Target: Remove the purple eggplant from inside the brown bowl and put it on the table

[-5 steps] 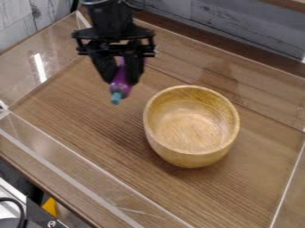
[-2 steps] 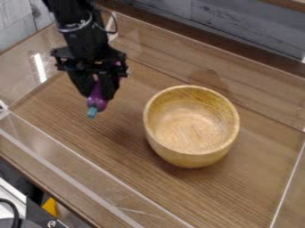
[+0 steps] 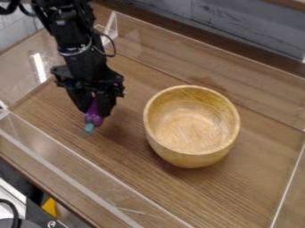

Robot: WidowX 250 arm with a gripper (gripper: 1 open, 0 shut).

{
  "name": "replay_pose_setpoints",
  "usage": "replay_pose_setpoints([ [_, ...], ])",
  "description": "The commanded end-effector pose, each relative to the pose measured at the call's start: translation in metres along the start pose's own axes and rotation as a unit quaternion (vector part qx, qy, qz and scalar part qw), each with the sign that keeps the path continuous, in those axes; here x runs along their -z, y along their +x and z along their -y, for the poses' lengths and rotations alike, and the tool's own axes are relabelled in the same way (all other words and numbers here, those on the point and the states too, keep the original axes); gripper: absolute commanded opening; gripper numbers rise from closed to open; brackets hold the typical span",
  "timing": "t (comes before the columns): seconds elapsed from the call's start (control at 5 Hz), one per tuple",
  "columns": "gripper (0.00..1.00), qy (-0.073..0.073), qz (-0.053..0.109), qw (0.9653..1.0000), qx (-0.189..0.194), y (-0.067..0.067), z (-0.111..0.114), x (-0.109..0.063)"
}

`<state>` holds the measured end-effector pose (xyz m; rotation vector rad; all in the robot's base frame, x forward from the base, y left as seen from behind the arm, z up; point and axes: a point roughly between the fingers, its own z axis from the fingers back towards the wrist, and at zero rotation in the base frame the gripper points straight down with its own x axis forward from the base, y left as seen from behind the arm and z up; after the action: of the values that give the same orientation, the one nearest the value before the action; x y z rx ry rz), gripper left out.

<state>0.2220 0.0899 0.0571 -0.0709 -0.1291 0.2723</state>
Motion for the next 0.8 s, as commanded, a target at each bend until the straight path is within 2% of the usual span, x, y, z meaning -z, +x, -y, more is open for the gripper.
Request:
replay_pose_setpoints([
  [0.0, 0.0, 0.01, 0.016, 0.9997, 0.017, 0.0044, 0.0021, 0.0029],
  [0.2, 1.0, 0.012, 0.008, 0.9997, 0.02, 0.0018, 0.0009, 0.0042],
  [0.6, 1.0, 0.012, -0.005, 0.9995, 0.029, -0.0039, -0.0009, 0.0017],
])
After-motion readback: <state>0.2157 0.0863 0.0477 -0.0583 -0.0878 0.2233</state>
